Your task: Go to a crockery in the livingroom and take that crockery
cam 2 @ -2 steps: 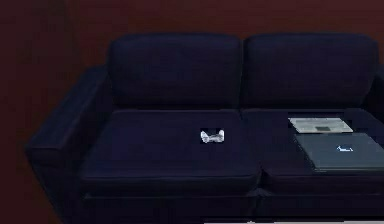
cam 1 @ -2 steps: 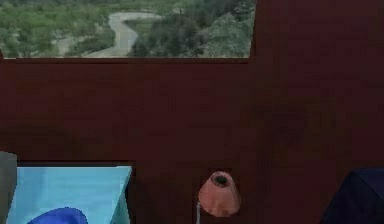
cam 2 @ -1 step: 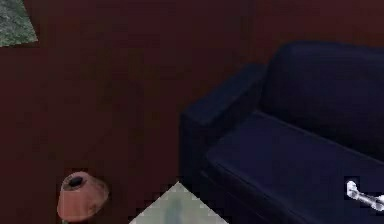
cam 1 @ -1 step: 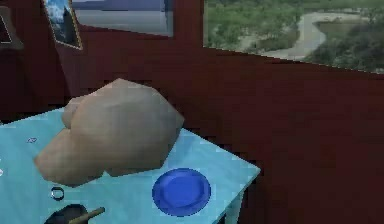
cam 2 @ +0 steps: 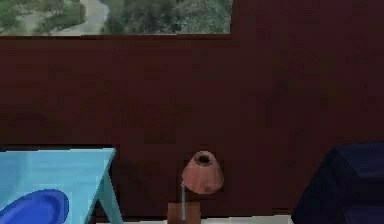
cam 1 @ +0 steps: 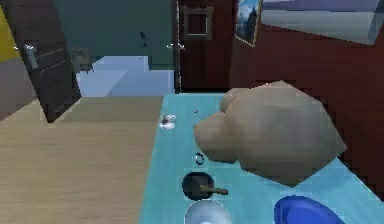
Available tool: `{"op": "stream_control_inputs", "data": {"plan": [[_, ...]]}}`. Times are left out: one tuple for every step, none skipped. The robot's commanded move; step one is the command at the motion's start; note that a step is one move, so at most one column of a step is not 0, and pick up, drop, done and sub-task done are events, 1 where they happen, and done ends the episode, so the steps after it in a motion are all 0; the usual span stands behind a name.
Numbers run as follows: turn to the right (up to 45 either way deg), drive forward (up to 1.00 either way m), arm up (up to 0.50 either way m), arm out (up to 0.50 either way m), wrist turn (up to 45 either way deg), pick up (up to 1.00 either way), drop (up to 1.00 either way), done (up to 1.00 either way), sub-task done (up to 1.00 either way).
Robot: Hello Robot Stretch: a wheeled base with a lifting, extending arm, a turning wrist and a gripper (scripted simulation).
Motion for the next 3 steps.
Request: {"op": "stream_control_inputs", "data": {"plan": [[-45.0, 0.00, 0.00, 0.00, 0.0, 0.00, 0.00, 0.00, 0.00], [-33.0, 0.00, 0.00, 0.00, 0.0, 0.00, 0.00, 0.00, 0.00], [0.0, 0.00, 0.50, 0.00, 0.0, 0.00, 0.00, 0.00, 0.00]]}}
